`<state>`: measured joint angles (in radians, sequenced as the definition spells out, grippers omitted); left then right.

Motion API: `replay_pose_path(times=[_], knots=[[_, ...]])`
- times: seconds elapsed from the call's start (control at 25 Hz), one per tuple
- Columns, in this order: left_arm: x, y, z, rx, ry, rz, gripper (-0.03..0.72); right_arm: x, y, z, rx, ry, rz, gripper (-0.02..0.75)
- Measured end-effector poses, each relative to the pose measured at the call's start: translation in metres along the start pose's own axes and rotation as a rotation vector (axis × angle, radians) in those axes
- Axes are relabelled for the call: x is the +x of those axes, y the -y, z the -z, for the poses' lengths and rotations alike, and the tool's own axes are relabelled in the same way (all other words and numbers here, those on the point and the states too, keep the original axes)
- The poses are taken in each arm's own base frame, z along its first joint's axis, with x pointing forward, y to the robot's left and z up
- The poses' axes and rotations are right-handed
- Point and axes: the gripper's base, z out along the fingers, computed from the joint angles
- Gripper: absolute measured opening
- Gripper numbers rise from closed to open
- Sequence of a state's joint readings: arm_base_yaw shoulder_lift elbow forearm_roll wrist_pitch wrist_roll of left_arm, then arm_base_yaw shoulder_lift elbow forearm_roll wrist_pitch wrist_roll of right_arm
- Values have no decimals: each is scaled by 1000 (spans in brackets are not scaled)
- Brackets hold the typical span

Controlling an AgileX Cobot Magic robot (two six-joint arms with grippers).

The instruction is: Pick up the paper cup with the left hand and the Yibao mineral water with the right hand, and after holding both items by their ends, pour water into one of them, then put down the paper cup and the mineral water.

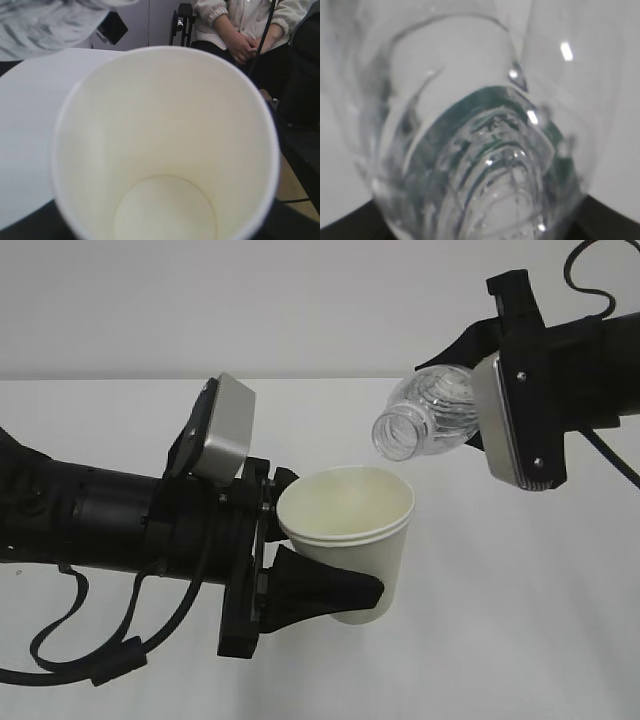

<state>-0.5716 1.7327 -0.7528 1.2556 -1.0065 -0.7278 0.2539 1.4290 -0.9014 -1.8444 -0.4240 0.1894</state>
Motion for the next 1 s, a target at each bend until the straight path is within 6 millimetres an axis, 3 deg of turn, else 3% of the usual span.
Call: replay_pose_path(times=[1.0], knots=[[1, 2, 0, 21, -12, -15, 448, -3, 0, -1, -1, 8, 70, 435]])
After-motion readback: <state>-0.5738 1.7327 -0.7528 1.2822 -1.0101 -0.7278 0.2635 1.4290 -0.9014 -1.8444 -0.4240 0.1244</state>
